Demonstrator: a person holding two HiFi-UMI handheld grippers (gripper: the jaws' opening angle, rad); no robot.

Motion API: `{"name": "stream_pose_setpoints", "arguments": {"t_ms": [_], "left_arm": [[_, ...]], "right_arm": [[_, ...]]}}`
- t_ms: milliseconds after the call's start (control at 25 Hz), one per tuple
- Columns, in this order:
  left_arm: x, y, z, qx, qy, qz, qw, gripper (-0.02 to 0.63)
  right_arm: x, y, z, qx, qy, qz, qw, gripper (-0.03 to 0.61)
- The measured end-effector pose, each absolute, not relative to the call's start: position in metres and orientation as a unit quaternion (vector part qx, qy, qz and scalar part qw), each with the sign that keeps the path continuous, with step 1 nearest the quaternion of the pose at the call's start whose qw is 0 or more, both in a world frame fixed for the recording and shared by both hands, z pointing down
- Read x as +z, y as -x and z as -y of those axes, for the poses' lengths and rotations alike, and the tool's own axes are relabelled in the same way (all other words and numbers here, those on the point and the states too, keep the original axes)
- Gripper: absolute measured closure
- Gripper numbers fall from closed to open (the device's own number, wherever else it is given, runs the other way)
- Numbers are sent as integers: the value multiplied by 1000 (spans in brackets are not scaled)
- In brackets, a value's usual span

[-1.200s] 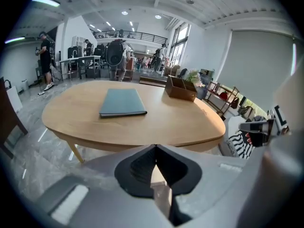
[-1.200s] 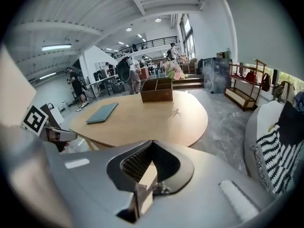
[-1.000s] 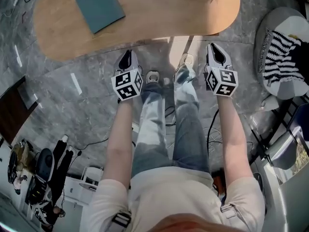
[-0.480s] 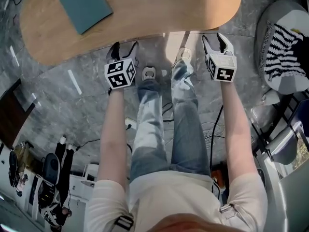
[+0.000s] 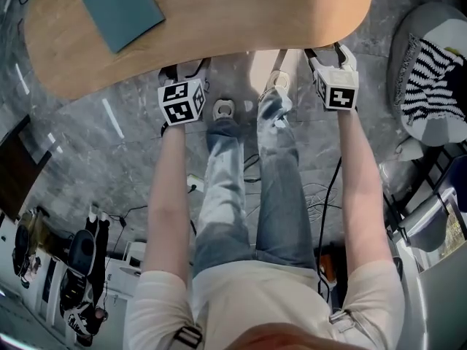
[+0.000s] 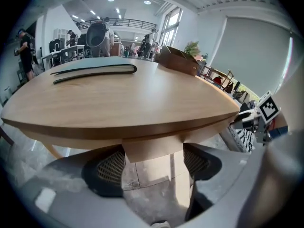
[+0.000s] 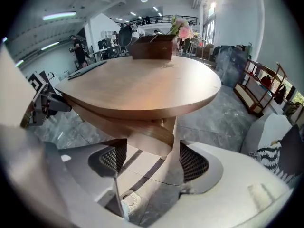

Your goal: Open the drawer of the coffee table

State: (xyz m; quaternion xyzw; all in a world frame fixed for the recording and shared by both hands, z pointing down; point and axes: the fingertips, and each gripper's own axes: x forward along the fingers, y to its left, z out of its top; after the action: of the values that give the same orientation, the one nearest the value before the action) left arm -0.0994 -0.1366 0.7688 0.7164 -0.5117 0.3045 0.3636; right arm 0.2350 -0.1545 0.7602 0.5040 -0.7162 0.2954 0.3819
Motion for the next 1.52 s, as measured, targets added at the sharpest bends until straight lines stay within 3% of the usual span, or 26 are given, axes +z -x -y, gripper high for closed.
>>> {"name": "stream_pose_setpoints", "arguments": {"t_ms": [280, 1520], "left_arm": [[771, 98, 141, 311, -723, 506, 354, 225], [773, 98, 89, 348, -695, 503, 378, 249]], "right_arm": [[770, -230, 156, 300, -483, 724, 390, 255], [772, -232, 108, 335, -478, 699, 412, 265]]}}
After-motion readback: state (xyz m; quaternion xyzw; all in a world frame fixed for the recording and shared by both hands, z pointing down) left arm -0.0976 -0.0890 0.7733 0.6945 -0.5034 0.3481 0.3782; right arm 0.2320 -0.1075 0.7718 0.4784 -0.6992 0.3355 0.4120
